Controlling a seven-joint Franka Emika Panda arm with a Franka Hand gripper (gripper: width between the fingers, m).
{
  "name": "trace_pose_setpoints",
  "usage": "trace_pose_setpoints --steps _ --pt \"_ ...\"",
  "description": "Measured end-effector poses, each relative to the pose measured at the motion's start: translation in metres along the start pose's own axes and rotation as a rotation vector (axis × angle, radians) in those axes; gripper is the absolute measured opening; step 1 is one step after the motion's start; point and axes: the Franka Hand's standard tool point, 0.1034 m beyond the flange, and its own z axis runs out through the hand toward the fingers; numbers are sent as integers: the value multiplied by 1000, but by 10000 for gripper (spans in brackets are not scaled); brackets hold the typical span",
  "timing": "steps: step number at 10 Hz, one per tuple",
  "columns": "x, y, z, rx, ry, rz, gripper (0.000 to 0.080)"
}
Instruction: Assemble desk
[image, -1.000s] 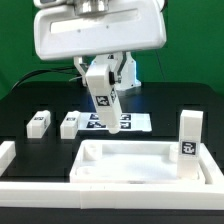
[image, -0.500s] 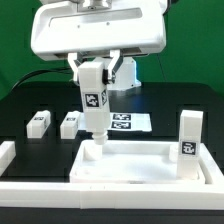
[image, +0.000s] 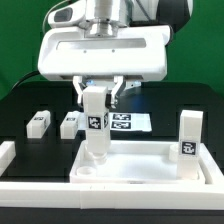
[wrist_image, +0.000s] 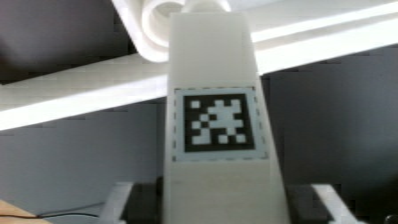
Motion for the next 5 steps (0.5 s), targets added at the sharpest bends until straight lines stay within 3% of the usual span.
trace_pose_setpoints --steps 5 --pt "1 9 4 -11 -7 -14 288"
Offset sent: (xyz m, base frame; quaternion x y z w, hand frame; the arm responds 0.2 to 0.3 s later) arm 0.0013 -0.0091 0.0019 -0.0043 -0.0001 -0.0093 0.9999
